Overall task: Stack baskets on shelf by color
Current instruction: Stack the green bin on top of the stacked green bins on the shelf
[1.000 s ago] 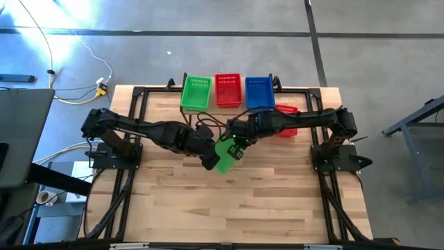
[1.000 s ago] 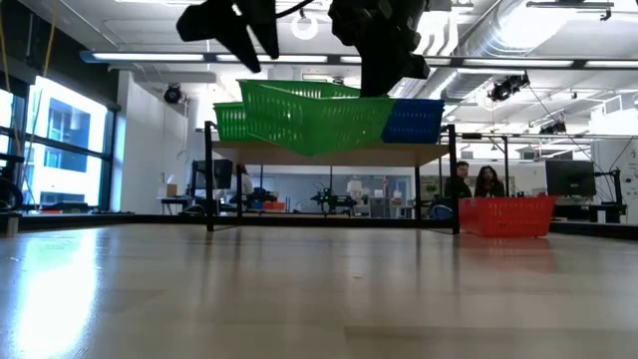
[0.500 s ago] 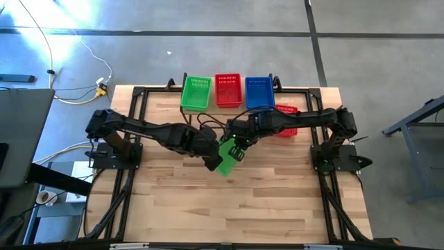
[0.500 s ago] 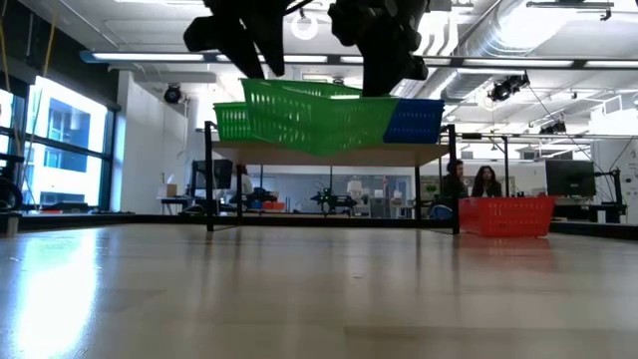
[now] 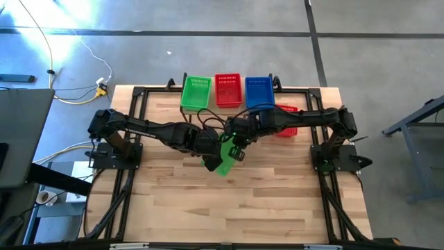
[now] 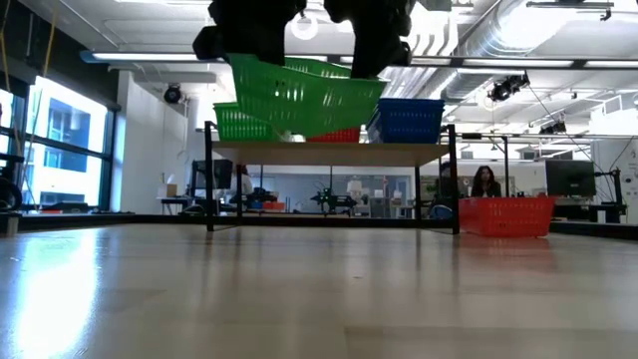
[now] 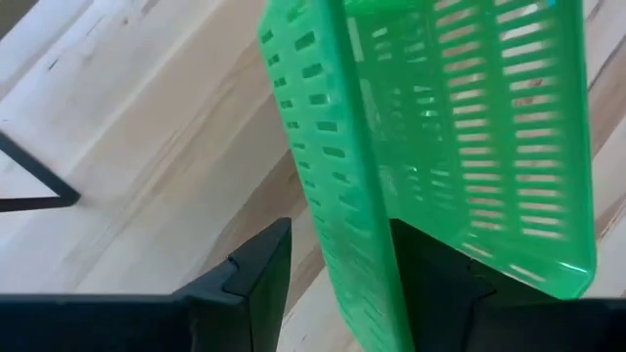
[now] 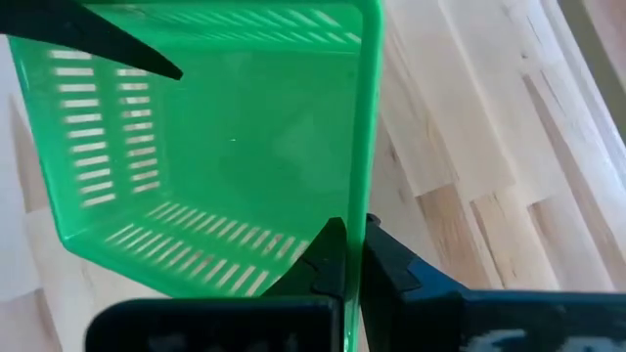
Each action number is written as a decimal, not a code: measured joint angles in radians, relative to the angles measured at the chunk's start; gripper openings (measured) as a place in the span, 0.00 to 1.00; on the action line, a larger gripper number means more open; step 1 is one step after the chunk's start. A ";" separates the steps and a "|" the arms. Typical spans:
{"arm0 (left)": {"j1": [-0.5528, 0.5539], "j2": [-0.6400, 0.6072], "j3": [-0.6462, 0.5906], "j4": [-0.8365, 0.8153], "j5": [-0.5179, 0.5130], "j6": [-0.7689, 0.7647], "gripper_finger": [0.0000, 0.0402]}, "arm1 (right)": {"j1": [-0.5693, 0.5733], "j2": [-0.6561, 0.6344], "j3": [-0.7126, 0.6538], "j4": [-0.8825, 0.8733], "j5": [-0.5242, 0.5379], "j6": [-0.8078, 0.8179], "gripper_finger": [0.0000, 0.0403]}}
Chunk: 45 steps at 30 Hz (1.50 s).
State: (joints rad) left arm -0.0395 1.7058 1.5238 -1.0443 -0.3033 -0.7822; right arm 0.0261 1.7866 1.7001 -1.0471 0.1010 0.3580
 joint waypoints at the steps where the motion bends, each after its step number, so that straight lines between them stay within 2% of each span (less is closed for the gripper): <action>1: 0.000 0.000 0.000 0.000 -0.002 0.000 0.39 | 0.000 0.000 0.002 -0.003 -0.001 0.000 0.00; 7: 0.003 0.000 0.000 0.000 -0.021 0.000 0.35 | 0.000 0.000 0.005 -0.010 -0.024 0.004 0.00; 11: 0.003 0.000 0.000 0.000 -0.021 0.000 0.23 | 0.000 0.000 0.006 -0.011 -0.030 0.029 0.00; 15: 0.003 0.000 0.000 -0.001 -0.023 0.022 0.06 | 0.000 0.000 0.006 -0.014 -0.046 0.033 0.00; 17: 0.003 0.000 0.000 -0.003 -0.029 0.027 0.02 | 0.000 0.000 0.006 -0.016 -0.050 0.040 0.00; 24: 0.004 0.000 0.000 -0.004 -0.025 0.033 0.01 | 0.000 0.000 0.006 -0.010 -0.079 0.088 0.03; 34: 0.010 0.000 0.000 -0.029 -0.014 0.055 0.00 | -0.009 -0.017 0.006 -0.014 -0.090 0.168 0.30; 40: 0.039 -0.005 0.000 -0.115 -0.026 0.073 0.00 | -0.019 -0.106 0.006 -0.044 -0.005 0.260 0.32; 45: 0.072 -0.051 -0.001 -0.117 -0.021 0.089 0.00 | -0.011 -0.167 0.008 -0.046 0.034 0.275 0.32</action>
State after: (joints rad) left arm 0.0322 1.6549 1.5227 -1.1615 -0.3241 -0.6935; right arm 0.0153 1.6197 1.7081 -1.0935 0.1347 0.6326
